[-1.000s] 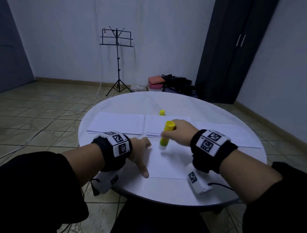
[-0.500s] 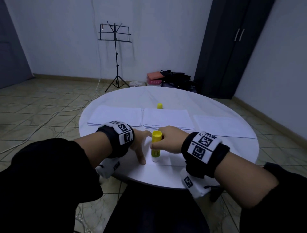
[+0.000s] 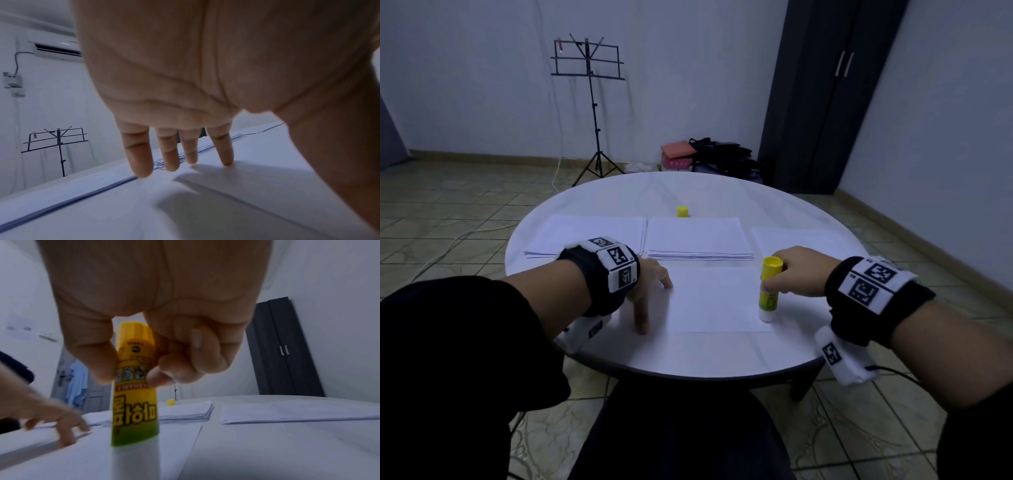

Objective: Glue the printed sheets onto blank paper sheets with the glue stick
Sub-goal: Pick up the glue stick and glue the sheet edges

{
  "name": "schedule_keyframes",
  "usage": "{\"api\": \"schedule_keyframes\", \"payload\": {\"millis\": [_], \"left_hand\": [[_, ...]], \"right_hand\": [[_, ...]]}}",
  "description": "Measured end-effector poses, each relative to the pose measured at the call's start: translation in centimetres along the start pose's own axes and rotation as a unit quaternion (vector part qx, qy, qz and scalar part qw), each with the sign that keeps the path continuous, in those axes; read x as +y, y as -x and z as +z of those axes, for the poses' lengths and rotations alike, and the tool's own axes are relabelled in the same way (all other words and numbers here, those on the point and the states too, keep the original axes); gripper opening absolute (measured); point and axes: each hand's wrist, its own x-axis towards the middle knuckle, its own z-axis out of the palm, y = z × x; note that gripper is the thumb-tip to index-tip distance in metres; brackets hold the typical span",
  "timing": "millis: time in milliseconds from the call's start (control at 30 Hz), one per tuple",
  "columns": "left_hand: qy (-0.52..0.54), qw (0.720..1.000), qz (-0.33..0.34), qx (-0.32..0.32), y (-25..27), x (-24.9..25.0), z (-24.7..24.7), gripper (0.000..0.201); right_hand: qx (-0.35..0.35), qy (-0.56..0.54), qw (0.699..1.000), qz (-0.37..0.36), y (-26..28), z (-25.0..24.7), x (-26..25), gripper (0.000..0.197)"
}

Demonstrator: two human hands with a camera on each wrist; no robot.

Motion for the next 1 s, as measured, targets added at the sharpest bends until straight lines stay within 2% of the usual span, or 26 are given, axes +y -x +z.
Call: {"api": "schedule_keyframes", "payload": {"millis": [67,167,367,500,767,833,1000], "left_hand": [[0.012,1.0,-0.01,-0.009,-0.2,0.0,-0.1,0.102],[0.02,1.0,-0.014,-0.011,-0.5,-0.1,-0.1,0.1],[0.019,1.0,-0.006,-0.009,-0.7,0.0,-0.1,0.098],[0.015,1.0,-0.008,-0.008,-0.6,-0.1,-0.1,0.098],[0.009,1.0,-0.007,-0.006,0.0,0.2,-0.2,0.097],[0.016,1.0,-0.004,-0.002,0.2,0.3,-0.1,0.097],[0.014,1.0,-0.02,-0.006,0.9,0.3,0.0,0.099]], "right_hand": [[0.029,-0.027,0.999,0.01,-1.3,-0.7,-0.1,0.02],[0.068,-0.036,0.997,0.031,-3.9,-1.2,-0.4,0.03],[0.052,-0.007,0.997,0.062,-6.8,-0.4,-0.4,0.031],[0.027,-0.012,0.998,0.05,-4.9,-0.4,-0.1,0.026],[-0.07,0.001,0.997,0.024,1.0,-0.9,0.3,0.016],[-0.063,-0.013,0.998,0.025,1.4,-1.2,0.7,0.02],[0.013,-0.059,0.996,0.068,-0.3,-0.9,2.9,0.024]]}}
